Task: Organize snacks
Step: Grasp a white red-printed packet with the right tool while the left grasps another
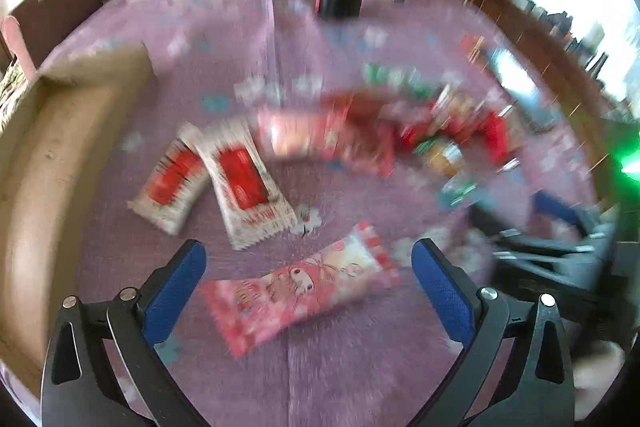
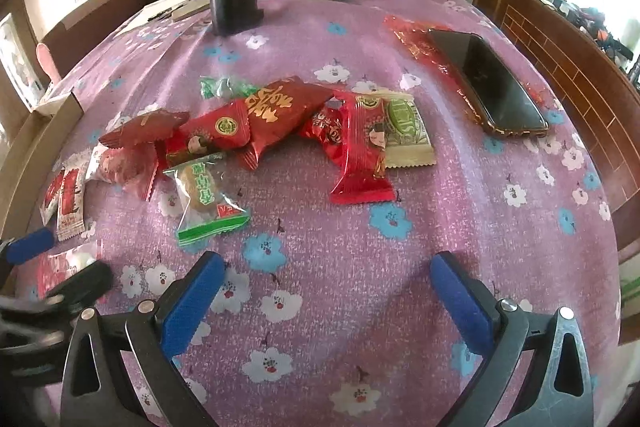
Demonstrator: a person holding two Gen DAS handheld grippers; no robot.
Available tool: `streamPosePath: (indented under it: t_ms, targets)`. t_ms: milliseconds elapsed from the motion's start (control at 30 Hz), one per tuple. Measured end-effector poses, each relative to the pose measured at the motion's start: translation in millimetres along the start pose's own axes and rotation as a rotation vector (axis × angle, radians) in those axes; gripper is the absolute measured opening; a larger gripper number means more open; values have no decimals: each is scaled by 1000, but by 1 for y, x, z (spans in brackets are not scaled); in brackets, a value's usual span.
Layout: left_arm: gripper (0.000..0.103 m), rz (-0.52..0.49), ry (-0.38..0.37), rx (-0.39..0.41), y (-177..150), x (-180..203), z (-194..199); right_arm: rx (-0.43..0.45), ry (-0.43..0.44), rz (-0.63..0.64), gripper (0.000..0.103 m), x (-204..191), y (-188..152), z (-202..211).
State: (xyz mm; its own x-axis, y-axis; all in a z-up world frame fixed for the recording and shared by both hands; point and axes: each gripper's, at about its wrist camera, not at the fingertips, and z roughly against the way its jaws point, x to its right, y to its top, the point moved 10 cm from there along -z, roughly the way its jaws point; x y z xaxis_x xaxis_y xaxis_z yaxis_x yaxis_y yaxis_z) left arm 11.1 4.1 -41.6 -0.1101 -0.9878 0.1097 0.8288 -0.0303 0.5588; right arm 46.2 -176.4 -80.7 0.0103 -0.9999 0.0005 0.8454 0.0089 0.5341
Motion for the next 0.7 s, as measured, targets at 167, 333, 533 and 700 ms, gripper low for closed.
streamPosePath:
  t_ms: [167, 333, 533, 700]
  targets:
    - [103, -33, -35, 322, 35, -16, 128, 70, -64, -22, 85, 12, 5, 33]
    - [103, -88, -53, 575, 70, -45, 253, 374, 8, -84, 88, 8, 47, 152]
    - [103, -85, 15, 588, 78, -80, 249, 273, 324, -68, 101, -63, 43, 157]
    - [103, -19, -26, 440, 54, -99, 190, 89, 358, 31, 70, -128, 2, 96]
